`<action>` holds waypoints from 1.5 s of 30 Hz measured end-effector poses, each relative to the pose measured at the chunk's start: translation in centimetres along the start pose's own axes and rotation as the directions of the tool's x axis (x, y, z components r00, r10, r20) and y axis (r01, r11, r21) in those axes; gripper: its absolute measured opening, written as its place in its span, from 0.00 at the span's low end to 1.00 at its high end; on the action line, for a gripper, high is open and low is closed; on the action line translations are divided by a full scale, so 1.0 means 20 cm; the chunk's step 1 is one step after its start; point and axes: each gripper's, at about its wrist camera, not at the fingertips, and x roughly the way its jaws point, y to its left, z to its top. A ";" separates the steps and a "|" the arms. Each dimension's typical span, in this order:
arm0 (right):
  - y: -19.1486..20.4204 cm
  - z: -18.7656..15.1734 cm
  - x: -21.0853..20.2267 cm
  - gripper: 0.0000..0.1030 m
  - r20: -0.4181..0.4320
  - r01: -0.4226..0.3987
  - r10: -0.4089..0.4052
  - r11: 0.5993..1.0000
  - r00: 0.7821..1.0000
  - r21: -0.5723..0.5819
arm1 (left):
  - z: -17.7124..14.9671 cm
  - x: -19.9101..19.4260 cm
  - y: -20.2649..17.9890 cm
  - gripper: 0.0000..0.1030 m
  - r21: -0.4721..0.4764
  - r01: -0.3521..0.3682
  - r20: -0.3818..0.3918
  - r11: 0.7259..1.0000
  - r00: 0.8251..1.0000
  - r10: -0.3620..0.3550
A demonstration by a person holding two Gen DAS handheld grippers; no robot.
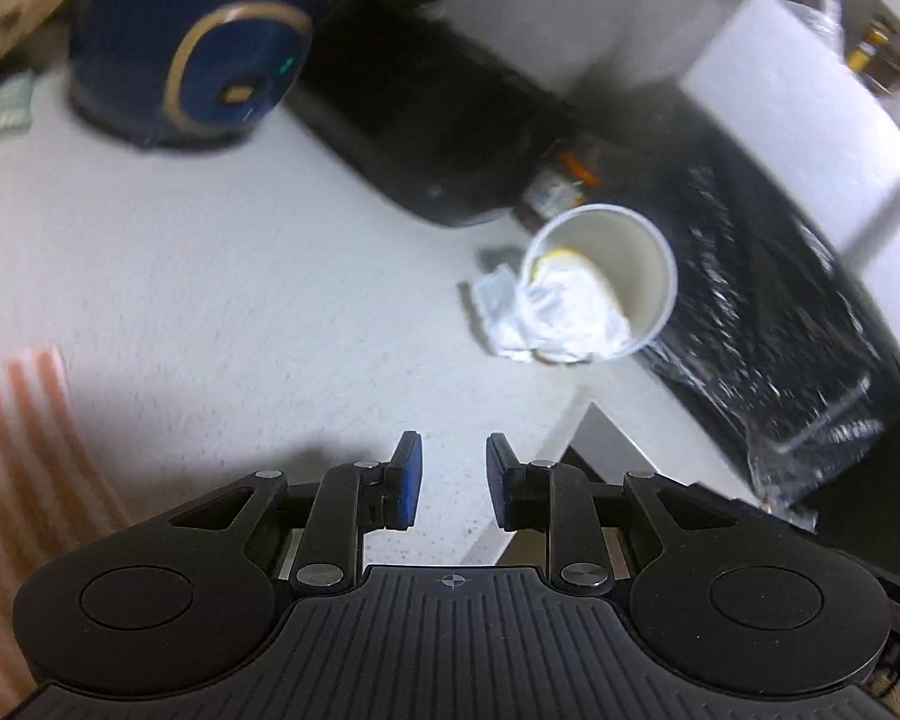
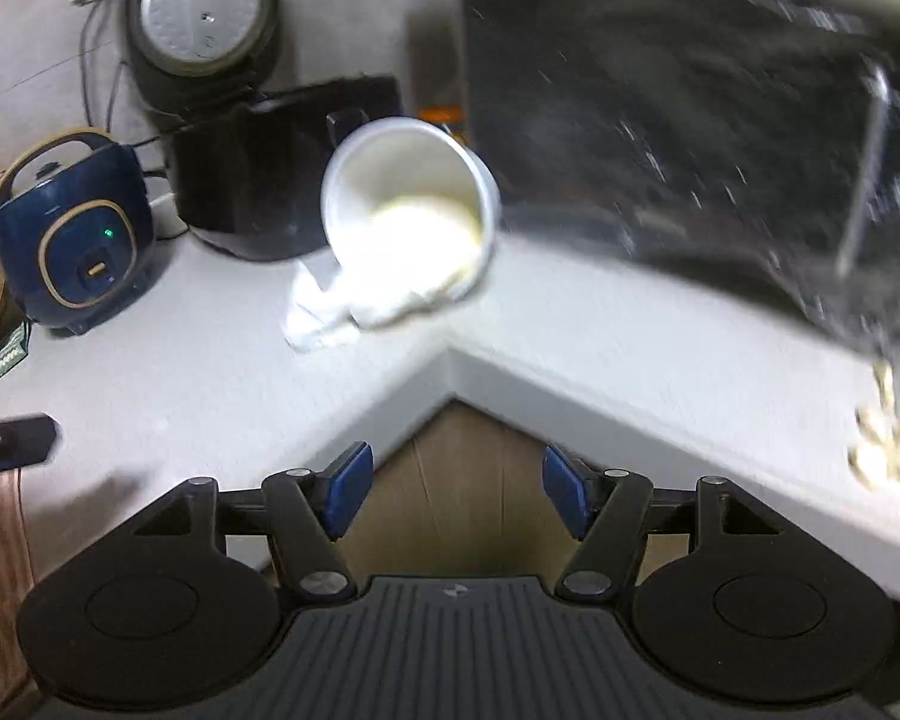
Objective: Collect trash
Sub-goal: 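Reach both grippers to the white paper bowl holding a crumpled tissue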
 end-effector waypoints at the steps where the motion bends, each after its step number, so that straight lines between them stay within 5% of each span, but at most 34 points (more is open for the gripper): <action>1: 0.01 0.03 0.00 0.62 0.006 0.008 -0.008 1.000 1.000 -0.009 | 0.01 0.02 -0.01 0.26 -0.013 0.018 -0.009 1.000 1.000 -0.018; 6: 0.01 0.18 0.07 0.69 0.090 0.048 -0.045 0.998 0.995 -0.038 | 0.01 0.07 -0.07 0.26 0.055 0.020 -0.037 0.998 0.999 -0.018; 12: -0.08 0.39 0.32 0.69 0.124 0.066 -0.058 0.996 0.991 -0.065 | 0.01 0.15 -0.09 0.26 -0.027 -0.039 -0.016 0.999 0.999 0.038; 21: -0.20 0.59 0.74 0.69 0.052 0.024 -0.018 0.994 0.998 -0.108 | 0.06 0.20 -0.15 0.26 -0.064 -0.097 0.028 0.993 0.995 0.099; 23: -0.19 0.60 0.81 0.65 0.036 0.012 -0.008 0.993 0.999 -0.119 | 0.06 0.21 -0.14 0.26 -0.071 -0.112 0.026 0.991 0.993 0.114; 25: -0.19 0.61 0.86 0.31 0.005 -0.006 0.007 0.994 1.000 -0.108 | 0.06 0.22 -0.14 0.26 -0.075 -0.125 0.023 0.989 0.992 0.127; 28: -0.17 0.59 0.89 0.12 -0.050 -0.075 0.071 0.993 0.996 -0.086 | 0.06 0.22 -0.13 0.26 -0.077 -0.135 0.022 0.988 0.990 0.137; 32: -0.08 0.54 0.85 0.13 -0.041 -0.129 0.124 0.982 0.991 -0.140 | 0.06 0.21 -0.12 0.26 -0.067 -0.143 0.017 0.987 0.989 0.145; 40: 0.16 0.42 0.69 0.13 -0.110 -0.341 0.324 0.918 0.940 -0.201 | 0.07 0.19 -0.10 0.26 -0.029 -0.140 0.017 0.990 0.990 0.141; 43: 0.23 0.38 0.63 0.12 -0.110 -0.391 0.375 0.890 0.920 -0.235 | 0.07 0.15 -0.15 0.26 0.062 -0.177 0.051 0.982 0.983 0.174; 45: 0.25 0.37 0.58 0.12 -0.092 -0.373 0.361 0.897 0.928 -0.240 | 0.07 0.12 -0.18 0.26 0.133 -0.205 0.080 0.970 0.977 0.196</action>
